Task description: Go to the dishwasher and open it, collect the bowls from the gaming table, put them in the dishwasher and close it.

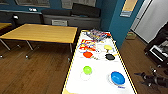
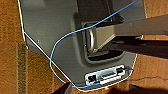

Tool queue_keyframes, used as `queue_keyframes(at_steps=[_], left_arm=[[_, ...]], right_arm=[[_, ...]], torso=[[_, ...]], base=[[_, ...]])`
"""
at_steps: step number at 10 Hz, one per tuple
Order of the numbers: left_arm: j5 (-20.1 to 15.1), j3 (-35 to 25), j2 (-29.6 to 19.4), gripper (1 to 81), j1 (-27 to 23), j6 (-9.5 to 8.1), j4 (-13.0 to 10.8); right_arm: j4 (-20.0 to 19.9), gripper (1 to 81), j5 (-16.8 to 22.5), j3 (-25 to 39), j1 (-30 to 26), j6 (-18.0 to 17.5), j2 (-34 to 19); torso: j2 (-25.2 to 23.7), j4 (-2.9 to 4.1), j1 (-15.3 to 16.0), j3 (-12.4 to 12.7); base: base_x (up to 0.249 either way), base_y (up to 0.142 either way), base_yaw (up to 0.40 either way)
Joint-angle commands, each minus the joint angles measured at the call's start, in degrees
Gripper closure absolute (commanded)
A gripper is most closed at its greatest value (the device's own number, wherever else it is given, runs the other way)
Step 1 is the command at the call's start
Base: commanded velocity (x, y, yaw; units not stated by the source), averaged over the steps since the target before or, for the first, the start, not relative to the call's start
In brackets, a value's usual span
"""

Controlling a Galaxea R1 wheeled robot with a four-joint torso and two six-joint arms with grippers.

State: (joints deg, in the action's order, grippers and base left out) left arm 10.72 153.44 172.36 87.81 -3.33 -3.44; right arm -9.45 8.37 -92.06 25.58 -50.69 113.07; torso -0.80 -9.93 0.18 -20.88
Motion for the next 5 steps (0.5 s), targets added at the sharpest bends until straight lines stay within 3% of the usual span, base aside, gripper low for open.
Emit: queue_keyframes(at_steps=[1,5], left_arm=[[-4.0,-0.2,0.0,1.0,0.4,-0.19,0.2],[-4.1,-0.2,-0.1,1.0,0.4,-0.19,0.0]], right_arm=[[-1.2,1.0,1.0,-4.9,-5.8,-0.7,1.3],[-2.0,1.0,0.7,-9.9,-1.0,-0.7,5.0]], torso=[[0.0,0.00,0.0,0.0],[0.0,0.00,0.0,0.0]], base=[[0.000,0.000,0.000],[0.000,0.000,0.000]])
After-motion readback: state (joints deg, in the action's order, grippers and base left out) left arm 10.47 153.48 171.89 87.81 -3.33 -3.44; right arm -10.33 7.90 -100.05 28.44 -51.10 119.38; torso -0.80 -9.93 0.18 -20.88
